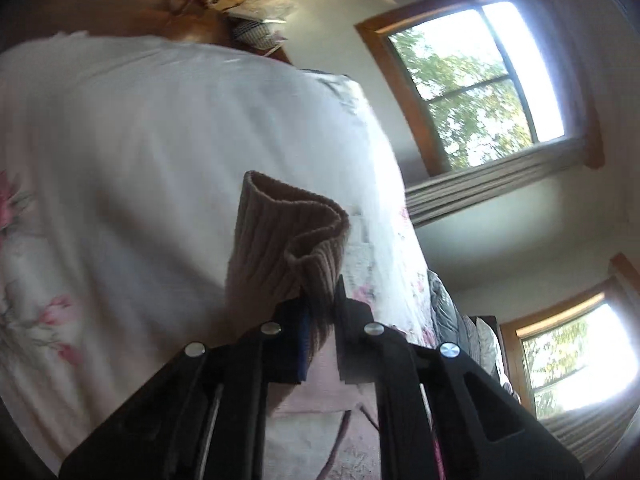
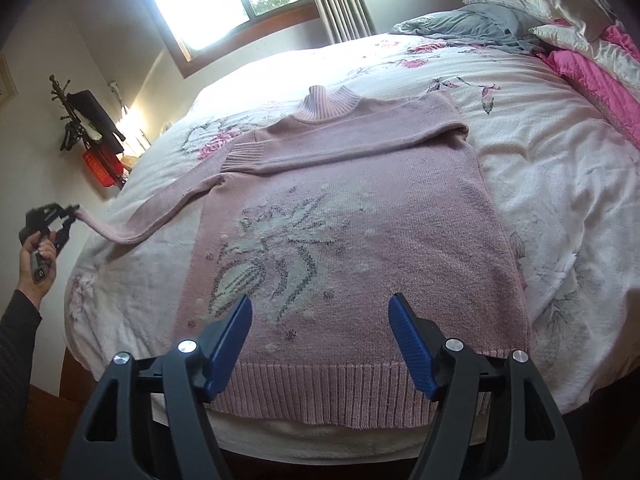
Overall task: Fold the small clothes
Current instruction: 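Grasp the other sleeve cuff with the left gripper and lift it, then fold the held sleeve across the sweater body with the left gripper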
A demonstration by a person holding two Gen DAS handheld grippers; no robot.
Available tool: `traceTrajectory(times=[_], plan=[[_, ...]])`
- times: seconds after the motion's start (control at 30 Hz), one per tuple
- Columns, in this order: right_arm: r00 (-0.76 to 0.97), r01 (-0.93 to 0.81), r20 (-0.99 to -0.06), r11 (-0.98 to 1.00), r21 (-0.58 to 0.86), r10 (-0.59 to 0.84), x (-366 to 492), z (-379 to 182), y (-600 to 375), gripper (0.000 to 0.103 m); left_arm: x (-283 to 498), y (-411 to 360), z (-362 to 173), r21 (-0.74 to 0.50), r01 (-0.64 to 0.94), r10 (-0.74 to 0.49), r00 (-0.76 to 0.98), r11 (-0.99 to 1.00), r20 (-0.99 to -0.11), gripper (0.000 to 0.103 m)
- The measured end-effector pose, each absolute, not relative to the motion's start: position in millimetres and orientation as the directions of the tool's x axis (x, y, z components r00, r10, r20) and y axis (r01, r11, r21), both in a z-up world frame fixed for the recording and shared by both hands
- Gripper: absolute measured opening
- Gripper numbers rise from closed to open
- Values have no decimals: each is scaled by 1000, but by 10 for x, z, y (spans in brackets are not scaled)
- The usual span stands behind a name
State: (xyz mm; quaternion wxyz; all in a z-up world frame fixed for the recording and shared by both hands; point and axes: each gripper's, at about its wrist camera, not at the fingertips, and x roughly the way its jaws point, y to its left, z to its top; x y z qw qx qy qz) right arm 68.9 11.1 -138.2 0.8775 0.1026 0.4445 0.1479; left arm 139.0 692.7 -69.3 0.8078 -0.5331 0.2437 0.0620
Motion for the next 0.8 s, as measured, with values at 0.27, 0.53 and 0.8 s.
traceTrajectory(times=[0.27,0.53,0.8], plan=[[570,-119,-730,917,381,378,974,-1266,-227,71,2811,5222,298,-742,-81,-372,826,666,-424,8],[579,-33,-746,924,382,329,1050,-1386,-647,72,3998,3615,-207,-637,60,-522,634,768,-570,7],[559,24,-776,930,367,292,1201,-1569,-923,72,4445,2657,-1402,-590,72,-561,422,804,-712,7]])
